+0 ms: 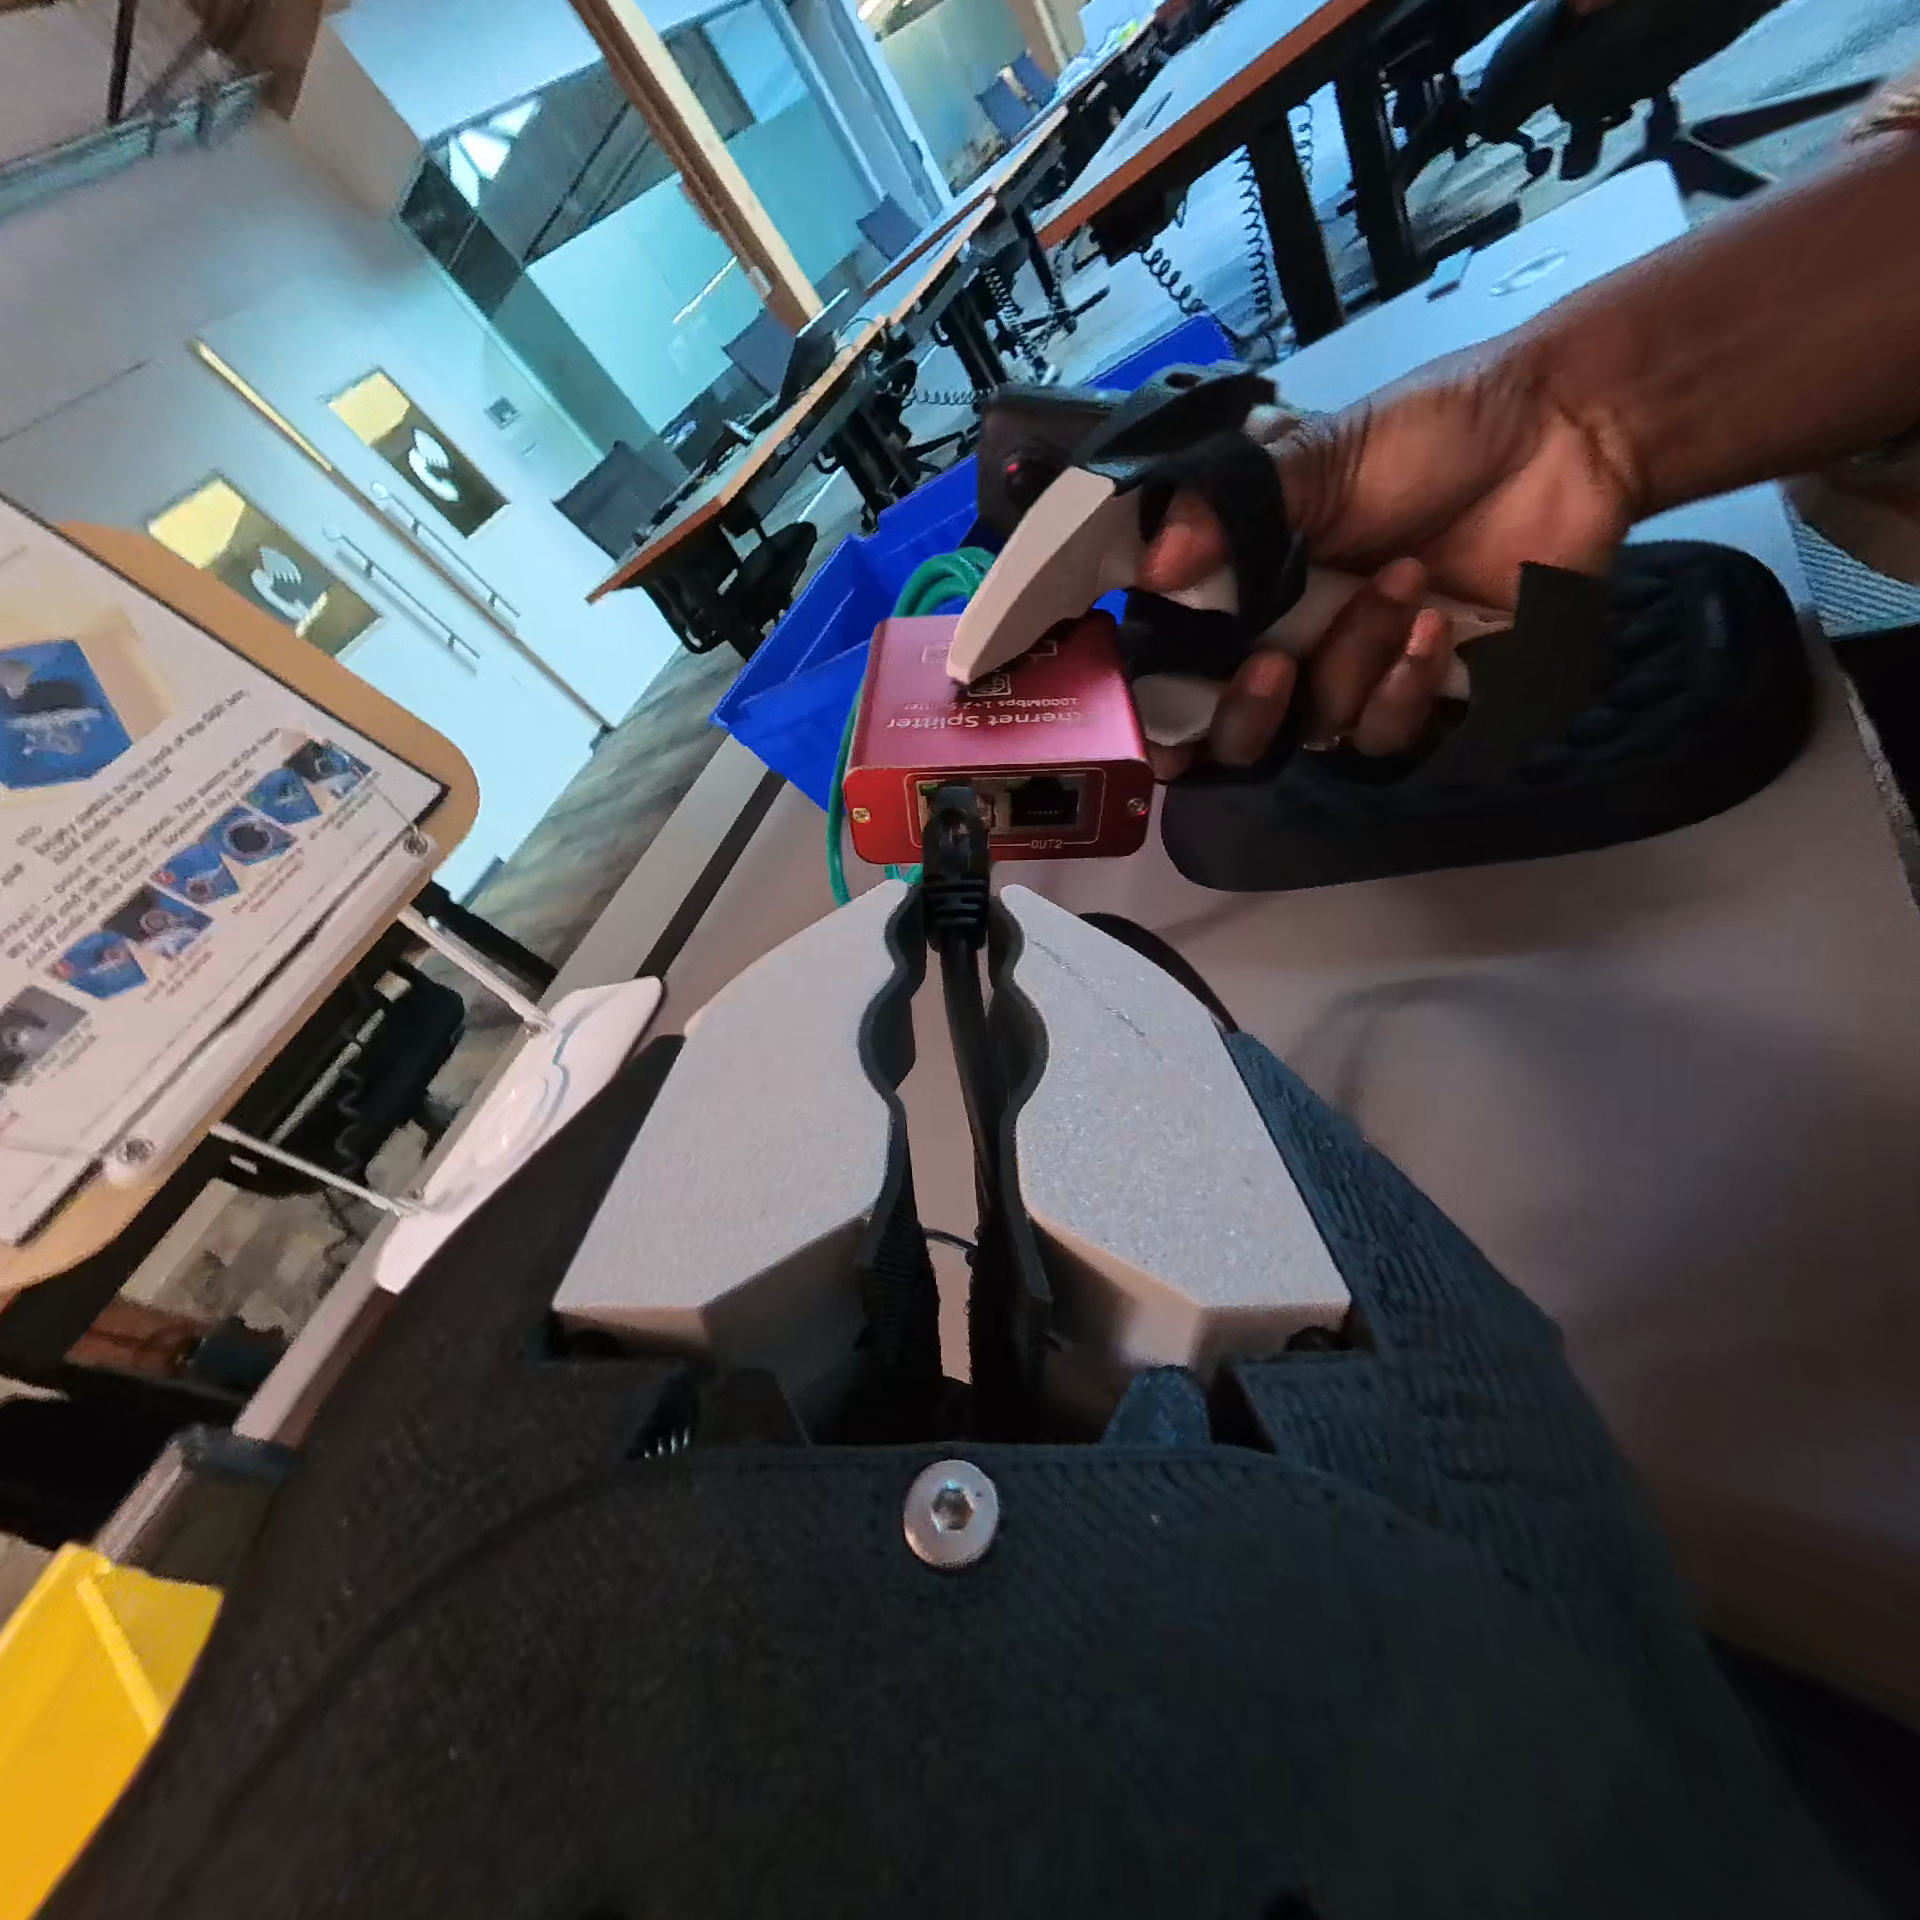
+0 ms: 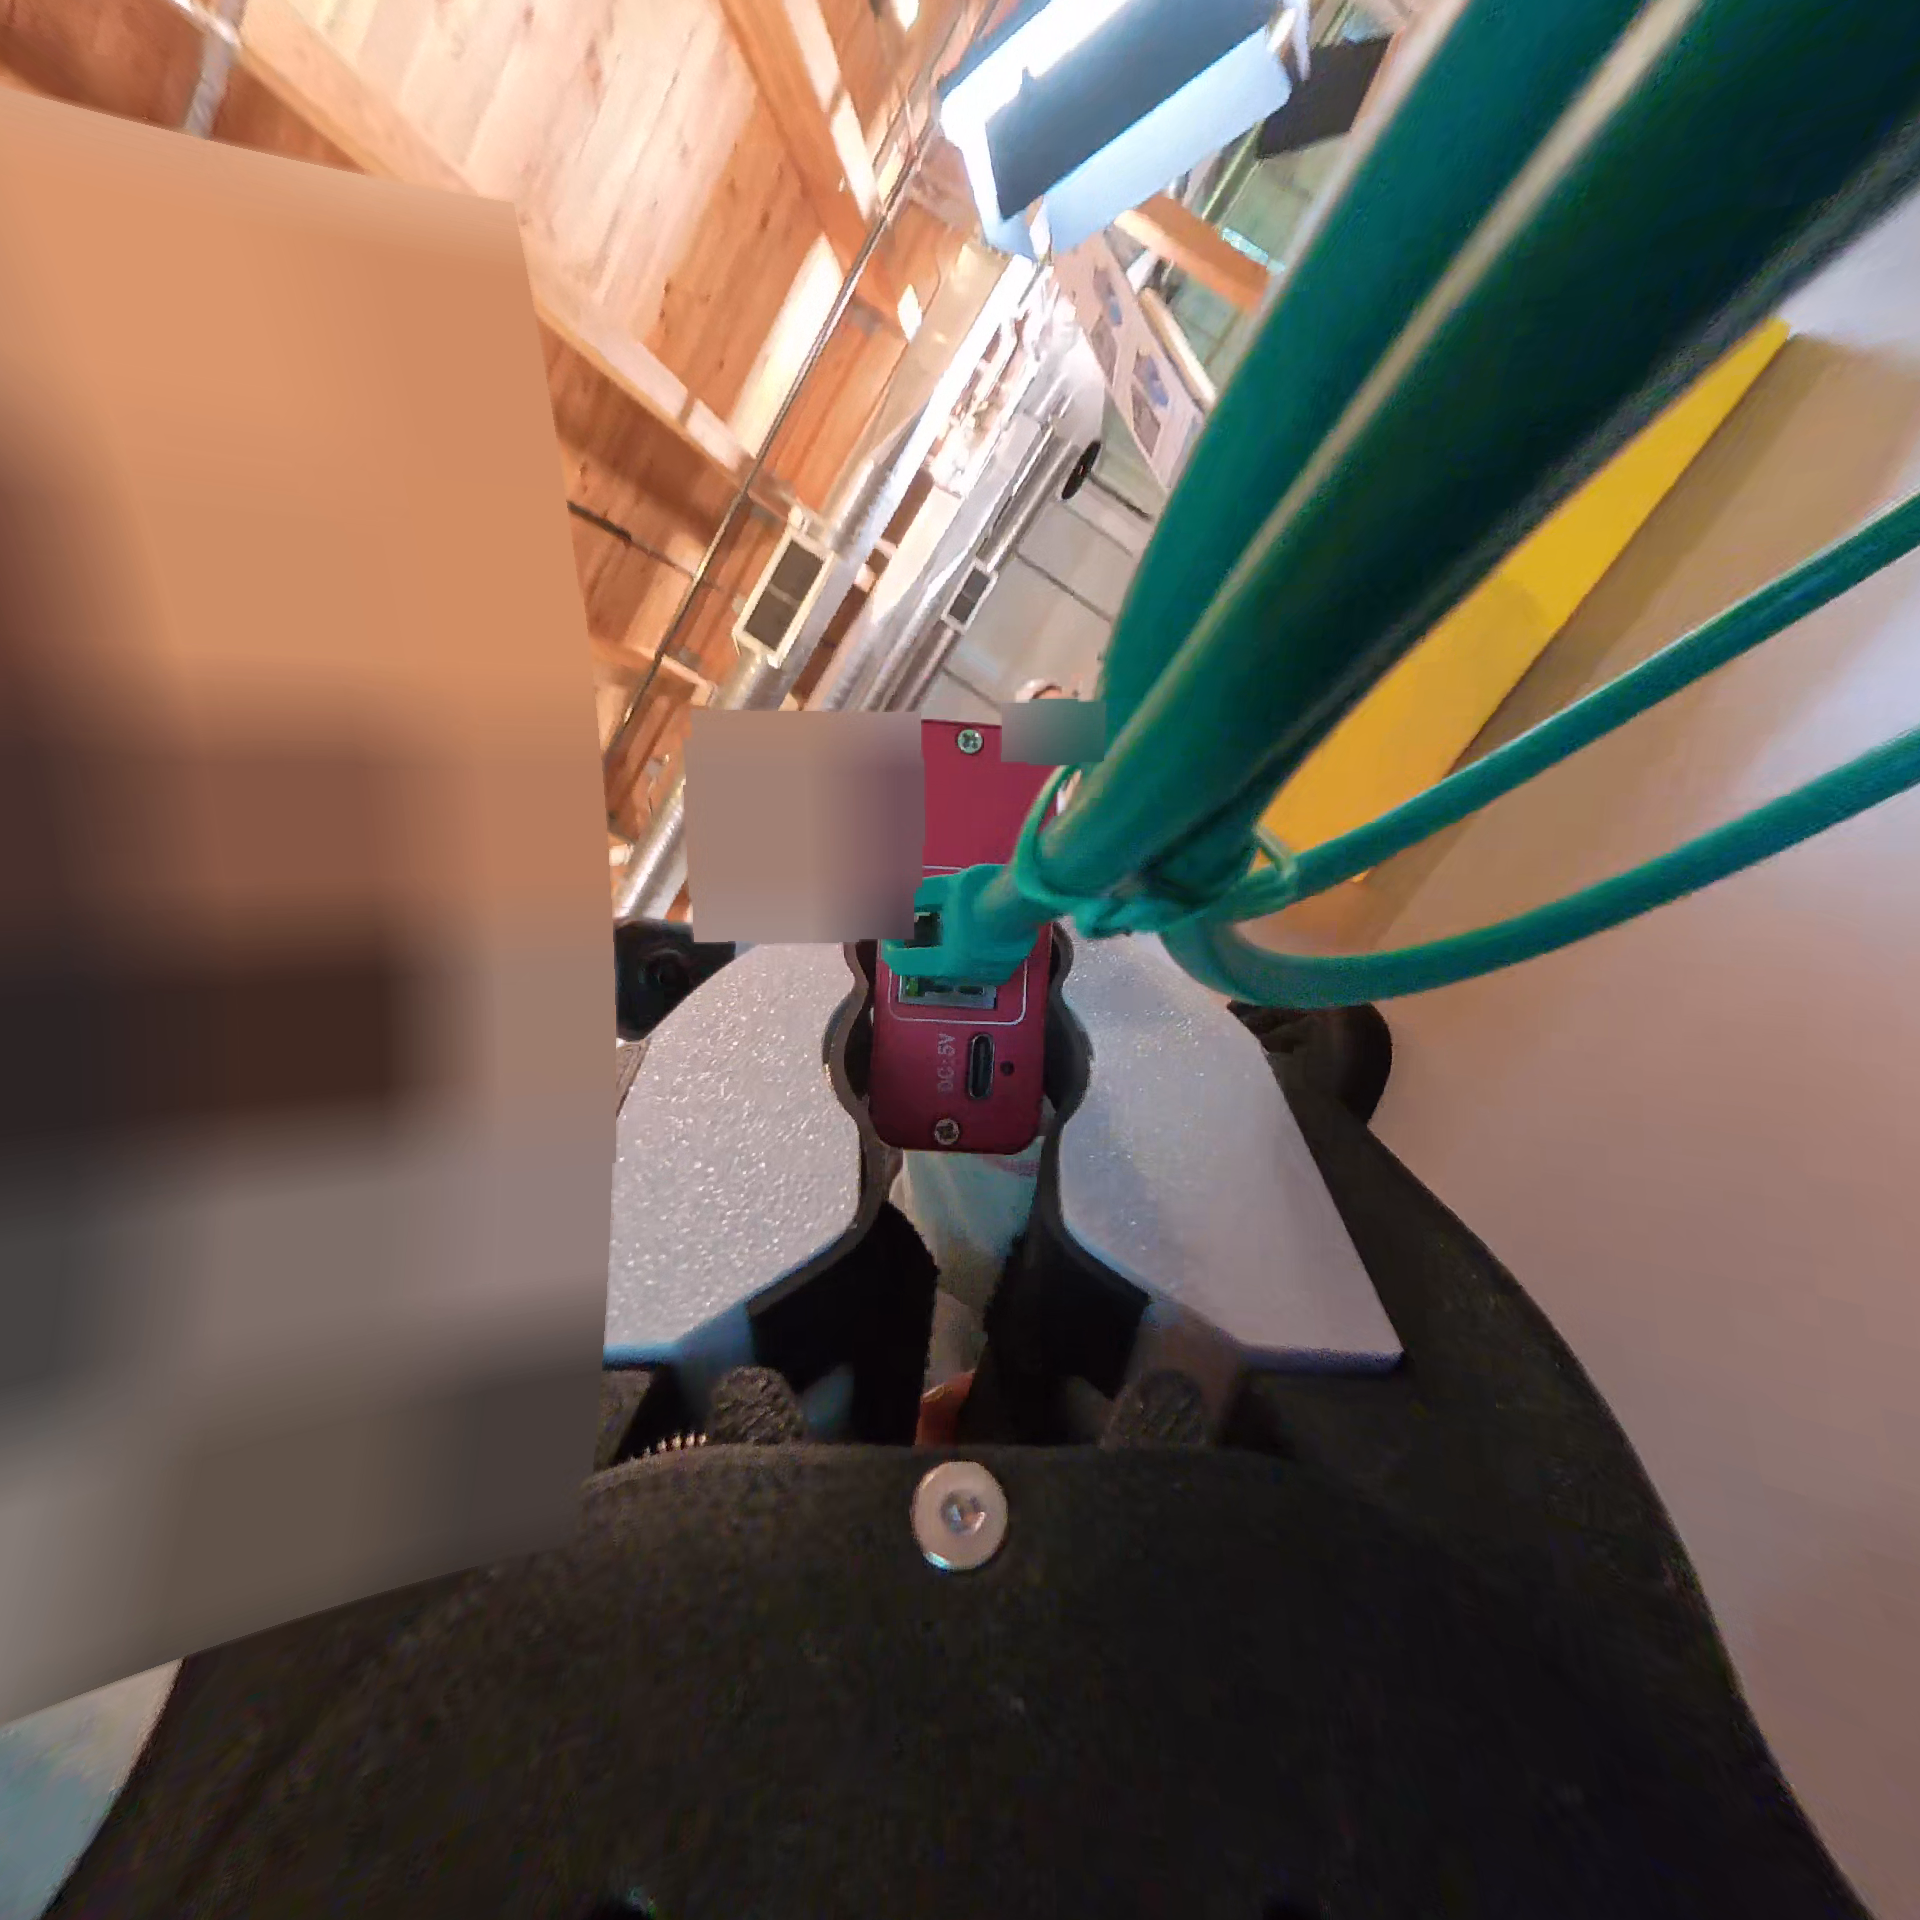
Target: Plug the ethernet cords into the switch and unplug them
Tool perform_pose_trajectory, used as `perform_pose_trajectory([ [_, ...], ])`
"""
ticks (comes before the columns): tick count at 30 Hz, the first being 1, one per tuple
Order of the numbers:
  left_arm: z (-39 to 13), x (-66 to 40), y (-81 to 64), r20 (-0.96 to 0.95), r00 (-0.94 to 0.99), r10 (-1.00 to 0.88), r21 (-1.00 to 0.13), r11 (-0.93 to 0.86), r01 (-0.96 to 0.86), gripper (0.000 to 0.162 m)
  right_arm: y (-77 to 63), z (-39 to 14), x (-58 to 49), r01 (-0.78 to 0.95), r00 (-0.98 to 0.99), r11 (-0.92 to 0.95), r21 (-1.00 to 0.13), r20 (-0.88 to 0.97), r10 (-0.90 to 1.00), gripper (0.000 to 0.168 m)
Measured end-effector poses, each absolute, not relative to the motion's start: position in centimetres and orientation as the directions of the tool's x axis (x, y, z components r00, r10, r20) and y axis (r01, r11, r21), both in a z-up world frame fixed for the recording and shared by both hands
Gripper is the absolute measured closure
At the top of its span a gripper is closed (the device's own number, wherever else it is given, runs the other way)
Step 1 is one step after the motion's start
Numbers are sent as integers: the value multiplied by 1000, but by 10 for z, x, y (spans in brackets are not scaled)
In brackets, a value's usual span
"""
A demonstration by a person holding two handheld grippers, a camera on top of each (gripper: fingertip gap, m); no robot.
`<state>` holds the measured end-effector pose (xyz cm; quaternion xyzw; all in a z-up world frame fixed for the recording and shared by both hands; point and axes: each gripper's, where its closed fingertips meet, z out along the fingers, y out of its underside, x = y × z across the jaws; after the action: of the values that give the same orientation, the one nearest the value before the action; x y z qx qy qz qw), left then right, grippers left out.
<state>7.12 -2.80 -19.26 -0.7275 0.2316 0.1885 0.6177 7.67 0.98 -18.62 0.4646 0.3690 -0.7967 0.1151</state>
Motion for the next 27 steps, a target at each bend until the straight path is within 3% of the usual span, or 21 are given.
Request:
perform_pose_trajectory([
  [9, -193, 74, -29, -631, 767, -111, -759, -114, -641, 152, 2, -183, 84, 506, -605, -514, -693, -710, 360, 138],
  [20, -204, 82, -27, -702, 675, -225, -658, -155, -737, 150, -4, -193, 91, 526, -622, -354, -773, -634, 460, 137],
  [24, -195, 85, -25, -676, 708, -205, -702, -113, -703, 150, -12, -195, 96, 539, -632, -354, -764, -645, 429, 137],
  [27, -190, 78, -24, -731, 667, -147, -656, -121, -745, 149, -12, -190, 92, 484, -648, -339, -807, -591, 481, 137],
])
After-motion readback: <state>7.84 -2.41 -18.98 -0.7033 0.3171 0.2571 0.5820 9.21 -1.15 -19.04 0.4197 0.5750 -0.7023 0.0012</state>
